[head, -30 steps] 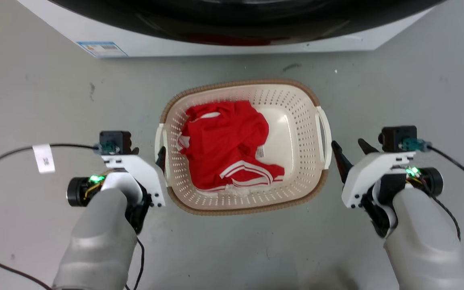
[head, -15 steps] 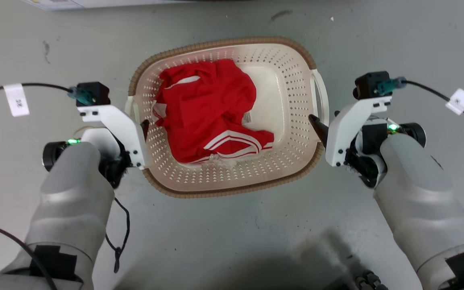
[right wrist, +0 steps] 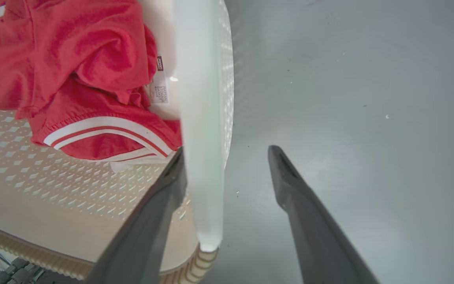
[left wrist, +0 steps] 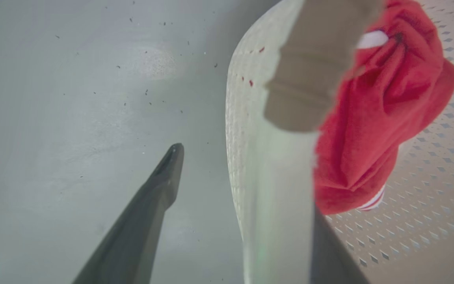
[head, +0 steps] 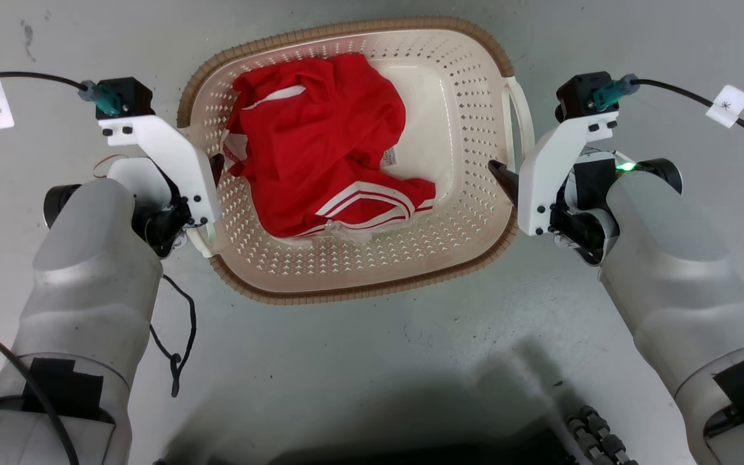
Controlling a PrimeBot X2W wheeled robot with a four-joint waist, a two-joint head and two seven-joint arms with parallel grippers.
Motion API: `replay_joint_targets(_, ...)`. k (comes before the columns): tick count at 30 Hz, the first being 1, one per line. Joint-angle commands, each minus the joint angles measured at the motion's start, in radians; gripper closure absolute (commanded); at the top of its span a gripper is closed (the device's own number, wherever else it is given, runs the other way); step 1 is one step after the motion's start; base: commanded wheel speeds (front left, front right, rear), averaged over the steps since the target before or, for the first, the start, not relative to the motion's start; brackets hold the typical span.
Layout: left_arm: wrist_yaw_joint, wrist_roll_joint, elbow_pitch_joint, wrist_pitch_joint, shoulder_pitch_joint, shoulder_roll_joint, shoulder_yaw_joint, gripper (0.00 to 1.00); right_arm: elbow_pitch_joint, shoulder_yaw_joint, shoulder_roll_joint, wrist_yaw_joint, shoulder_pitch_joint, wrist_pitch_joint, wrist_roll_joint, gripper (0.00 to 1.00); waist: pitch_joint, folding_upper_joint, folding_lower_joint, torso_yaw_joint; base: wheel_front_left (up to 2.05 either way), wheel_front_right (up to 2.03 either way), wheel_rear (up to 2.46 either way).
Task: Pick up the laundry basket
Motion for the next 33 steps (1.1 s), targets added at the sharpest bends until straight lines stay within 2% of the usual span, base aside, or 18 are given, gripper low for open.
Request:
replay_joint_targets(1, -0.001, -0.012, -0.003, 0.011, -0.013, -0.001, -0.01, 1.0, 0.014, 0.01, -0.001, 0.0, -0.026, -0.013, 0.015, 0.64, 0.007, 0.0, -0.0001, 0.001, 0.0, 0.0, 0.0)
replay_joint_targets(2, -0.001, -0.019, -0.005, 0.02, -0.014, -0.004, -0.017, 1.0, 0.019, 0.017, 0.002, 0.0, -0.025, -0.009, 0.029, 1.0, 0.009, 0.0, -0.0001, 0.002, 0.0, 0.0, 0.0)
replay_joint_targets(12, 0.001, -0.063, -0.002, 0.031, 0.0, 0.005, -0.057, 1.0, 0.035, 0.08, -0.001, 0.0, -0.036, -0.016, 0.107, 1.0, 0.005, 0.0, -0.0001, 0.006, 0.0, 0.0, 0.0)
replay_joint_targets(18, 0.0, -0.089, 0.007, 0.057, 0.007, -0.002, -0.09, 1.0, 0.034, 0.123, -0.012, 0.0, -0.017, 0.019, 0.162, 1.0, -0.031, 0.0, -0.0001, 0.015, 0.0, 0.0, 0.0)
replay_joint_targets(33, 0.0, -0.174, 0.048, 0.195, 0.061, -0.028, -0.148, 1.0, 0.057, 0.194, -0.051, 0.0, 0.053, 0.212, 0.302, 1.0, -0.286, 0.0, -0.0001, 0.042, 0.0, 0.0, 0.0)
